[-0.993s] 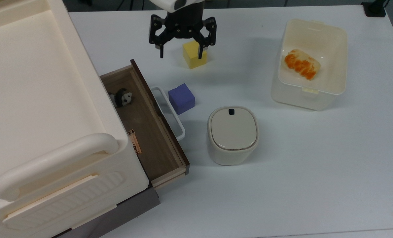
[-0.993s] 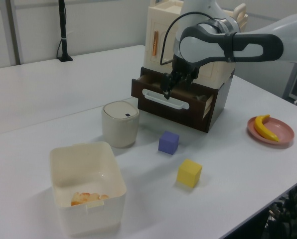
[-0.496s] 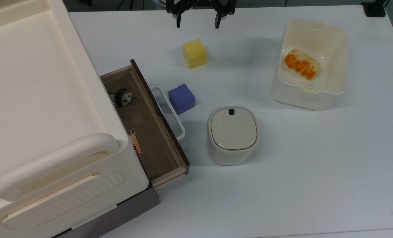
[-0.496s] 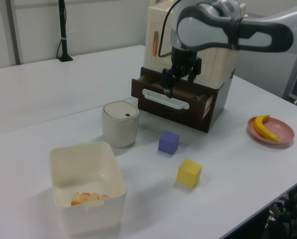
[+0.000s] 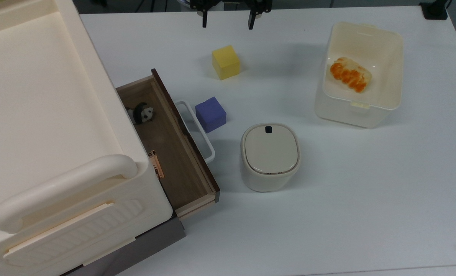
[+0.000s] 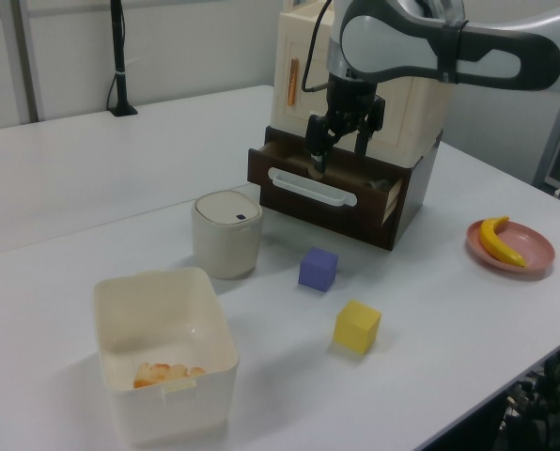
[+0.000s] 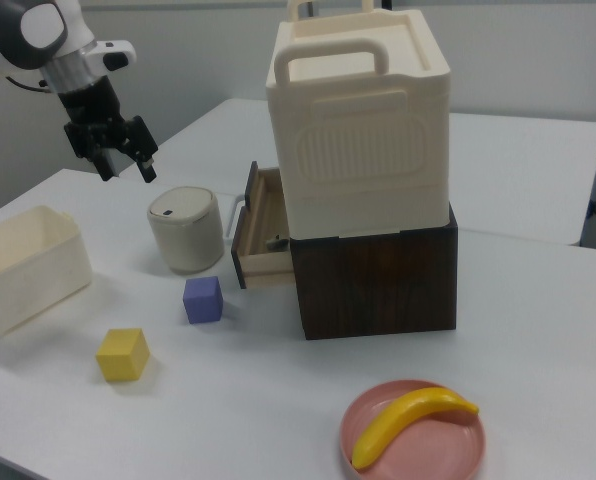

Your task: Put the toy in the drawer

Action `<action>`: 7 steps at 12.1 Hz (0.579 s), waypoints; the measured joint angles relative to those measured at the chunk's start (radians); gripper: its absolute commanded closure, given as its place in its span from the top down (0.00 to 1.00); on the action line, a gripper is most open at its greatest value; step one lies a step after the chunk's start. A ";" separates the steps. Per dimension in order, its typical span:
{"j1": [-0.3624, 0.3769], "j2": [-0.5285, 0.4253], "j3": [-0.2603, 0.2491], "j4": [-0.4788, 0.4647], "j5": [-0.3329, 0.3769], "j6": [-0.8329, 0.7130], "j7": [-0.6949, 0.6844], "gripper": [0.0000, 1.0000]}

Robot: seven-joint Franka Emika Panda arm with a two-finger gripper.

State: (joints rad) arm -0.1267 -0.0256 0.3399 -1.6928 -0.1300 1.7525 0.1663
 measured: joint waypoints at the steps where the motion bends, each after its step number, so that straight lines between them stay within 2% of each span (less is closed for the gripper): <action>1: 0.004 0.001 -0.012 0.005 0.000 -0.003 0.000 1.00; 5: 0.035 0.003 -0.060 0.065 0.000 -0.056 -0.002 1.00; 7: 0.057 0.007 -0.067 0.067 -0.014 -0.056 -0.002 1.00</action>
State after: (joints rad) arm -0.0693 -0.0188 0.2728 -1.6262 -0.1437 1.6963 0.1643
